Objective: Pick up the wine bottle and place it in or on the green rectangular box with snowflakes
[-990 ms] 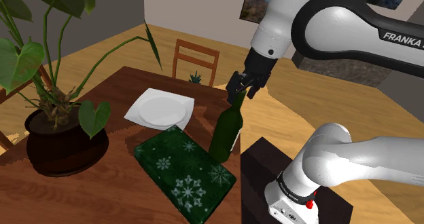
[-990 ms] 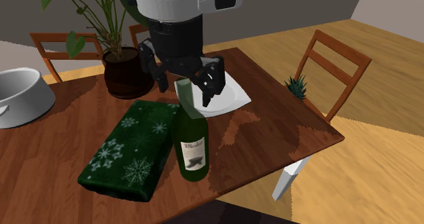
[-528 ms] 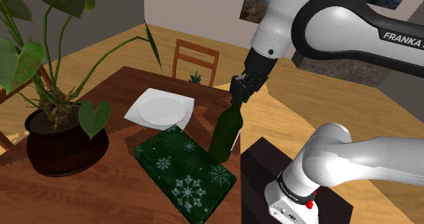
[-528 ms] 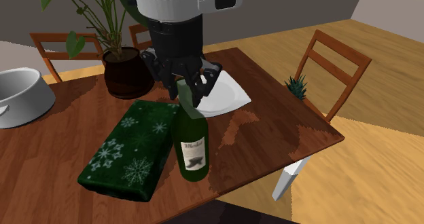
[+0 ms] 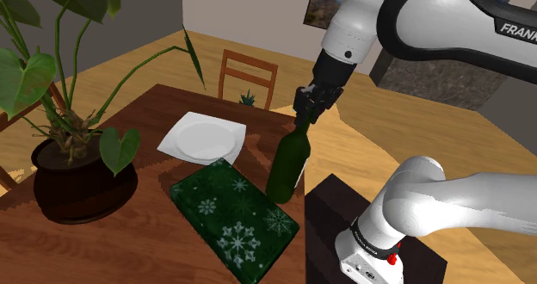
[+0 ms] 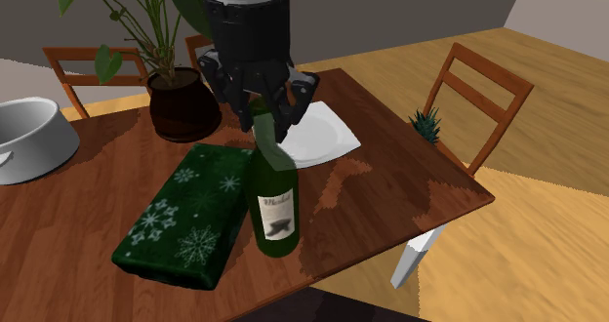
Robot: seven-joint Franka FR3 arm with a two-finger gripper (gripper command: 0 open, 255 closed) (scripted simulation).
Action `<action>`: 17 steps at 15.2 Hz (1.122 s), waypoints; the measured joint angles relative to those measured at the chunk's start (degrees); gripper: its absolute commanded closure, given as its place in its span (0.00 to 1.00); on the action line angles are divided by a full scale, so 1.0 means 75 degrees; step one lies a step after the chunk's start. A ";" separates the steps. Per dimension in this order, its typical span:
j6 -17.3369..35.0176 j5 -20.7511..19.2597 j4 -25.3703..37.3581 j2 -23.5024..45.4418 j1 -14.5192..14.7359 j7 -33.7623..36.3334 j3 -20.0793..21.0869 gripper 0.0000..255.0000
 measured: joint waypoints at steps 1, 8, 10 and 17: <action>-0.0078 -0.0019 0.0121 0.0044 -0.0013 0.0003 -0.0016 1.00; -0.0680 -0.0124 0.0964 0.0284 -0.0073 0.0052 -0.0110 1.00; -0.0865 -0.0159 0.1241 0.0376 -0.0093 0.0061 -0.0141 1.00; -0.1450 -0.0251 0.2163 0.0714 -0.0151 0.0110 -0.0214 1.00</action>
